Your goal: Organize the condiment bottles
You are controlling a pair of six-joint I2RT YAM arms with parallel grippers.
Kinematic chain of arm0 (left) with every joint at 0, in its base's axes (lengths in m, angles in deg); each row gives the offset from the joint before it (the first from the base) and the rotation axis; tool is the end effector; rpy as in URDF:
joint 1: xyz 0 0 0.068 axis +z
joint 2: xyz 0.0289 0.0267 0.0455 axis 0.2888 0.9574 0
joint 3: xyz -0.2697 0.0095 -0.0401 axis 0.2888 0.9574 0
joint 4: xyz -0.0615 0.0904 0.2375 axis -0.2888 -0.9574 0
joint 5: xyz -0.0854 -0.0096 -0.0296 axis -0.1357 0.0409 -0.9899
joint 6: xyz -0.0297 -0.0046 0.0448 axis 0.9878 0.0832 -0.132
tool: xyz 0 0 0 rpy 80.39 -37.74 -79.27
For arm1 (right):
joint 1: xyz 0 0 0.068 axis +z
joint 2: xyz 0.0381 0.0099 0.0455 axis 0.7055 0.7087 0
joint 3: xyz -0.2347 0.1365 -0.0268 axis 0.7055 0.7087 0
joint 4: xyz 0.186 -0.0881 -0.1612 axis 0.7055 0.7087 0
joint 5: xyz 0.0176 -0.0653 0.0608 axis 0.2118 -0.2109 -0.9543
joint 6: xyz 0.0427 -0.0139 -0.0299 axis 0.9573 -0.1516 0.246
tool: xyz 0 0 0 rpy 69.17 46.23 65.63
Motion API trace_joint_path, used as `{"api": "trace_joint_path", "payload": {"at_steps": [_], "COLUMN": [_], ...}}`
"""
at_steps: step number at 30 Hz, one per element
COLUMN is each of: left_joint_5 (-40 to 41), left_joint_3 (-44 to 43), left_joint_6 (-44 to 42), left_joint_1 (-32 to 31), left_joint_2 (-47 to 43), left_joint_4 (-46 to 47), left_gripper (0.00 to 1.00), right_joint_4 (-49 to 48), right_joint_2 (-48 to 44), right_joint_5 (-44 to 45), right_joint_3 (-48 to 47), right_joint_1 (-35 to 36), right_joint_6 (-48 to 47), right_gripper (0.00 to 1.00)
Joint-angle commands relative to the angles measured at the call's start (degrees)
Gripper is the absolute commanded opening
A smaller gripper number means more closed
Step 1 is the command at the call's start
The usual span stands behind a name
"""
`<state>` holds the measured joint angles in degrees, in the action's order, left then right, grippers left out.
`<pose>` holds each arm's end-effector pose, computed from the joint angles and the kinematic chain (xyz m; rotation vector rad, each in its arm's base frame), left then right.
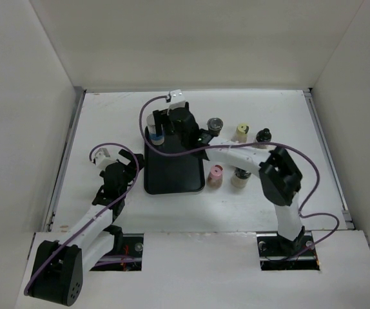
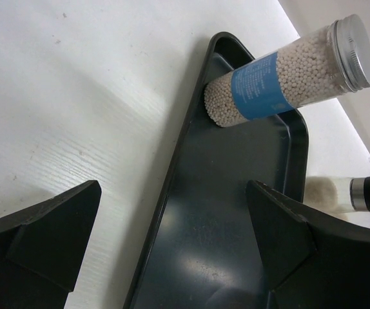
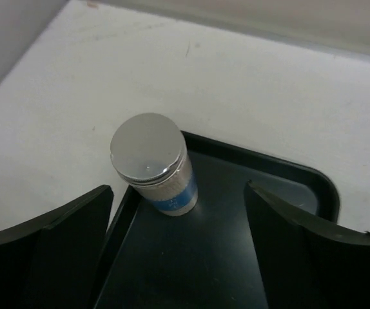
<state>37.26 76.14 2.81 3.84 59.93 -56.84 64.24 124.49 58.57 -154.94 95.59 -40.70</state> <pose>0.1791 -0.0311 0.1682 -0.8208 1.7737 -0.4850 0.3264 0.3762 0.2744 -0.3438 1.8153 0.3704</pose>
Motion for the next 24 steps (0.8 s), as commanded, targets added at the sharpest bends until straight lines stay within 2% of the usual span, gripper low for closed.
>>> {"api": "trace_joint_path", "payload": {"at_steps": [1,3,4,5,6,7,8,9,11,14,15,17,24], "left_joint_5": [0.6,0.1,0.2,0.5,0.6,0.7,0.7,0.3,0.3,0.9,0.7,0.2,0.3], "left_joint_3": [0.4,0.3,0.3,0.3,0.4,0.5,0.3,0.3,0.2,0.3,0.3,0.2,0.1], "left_joint_6": [-0.4,-0.4,-0.4,-0.4,-0.4,-0.4,-0.4,-0.4,-0.4,-0.4,-0.4,-0.4,-0.4], "left_joint_1": [-0.5,-0.5,-0.6,-0.6,-0.8,-0.9,-0.9,-0.9,-1.0,-1.2,-1.0,-0.8,-1.1], "left_joint_2": [-1.2,-1.5,-2.0,-2.2,-2.2,-1.8,-1.5,-1.3,-1.5,-1.1,-0.8,-1.1,-0.3], "left_joint_4": [2.5,2.2,2.1,2.1,2.4,2.5,2.2,2.1,2.1,2.7,2.5,2.1,2.4], "left_gripper": [1.00,1.00,1.00,1.00,1.00,1.00,1.00,1.00,1.00,1.00,1.00,1.00,1.00], "right_joint_4": [-9.4,-9.3,-8.5,-7.6,-6.0,-4.4,-3.1,-2.0,0.5,4.2,4.8,5.7,6.7], "right_joint_2": [-12.8,-16.4,-18.5,-19.8,-21.1,-22.3,-23.2,-23.7,-24.2,-23.8,-23.5,-22.4,-16.8], "right_joint_5": [0.1,0.6,1.2,1.7,2.5,3.3,3.8,3.9,4.1,3.6,3.5,3.3,-0.2], "right_joint_3": [6.3,10.6,13.8,15.5,17.3,18.9,20.5,21.6,23.3,23.7,23.7,23.8,21.1], "right_joint_1": [-1.9,-3.7,-5.2,-6.2,-7.4,-8.7,-10.0,-11.2,-13.0,-14.1,-14.5,-15.0,-16.6], "right_joint_6": [1.7,1.7,1.8,1.8,1.9,2.0,2.0,1.9,1.8,1.4,1.2,0.9,1.5], "right_gripper": [0.85,0.66,0.38,0.29,0.23,0.24,0.30,0.39,0.65,0.90,0.95,1.00,1.00]}}
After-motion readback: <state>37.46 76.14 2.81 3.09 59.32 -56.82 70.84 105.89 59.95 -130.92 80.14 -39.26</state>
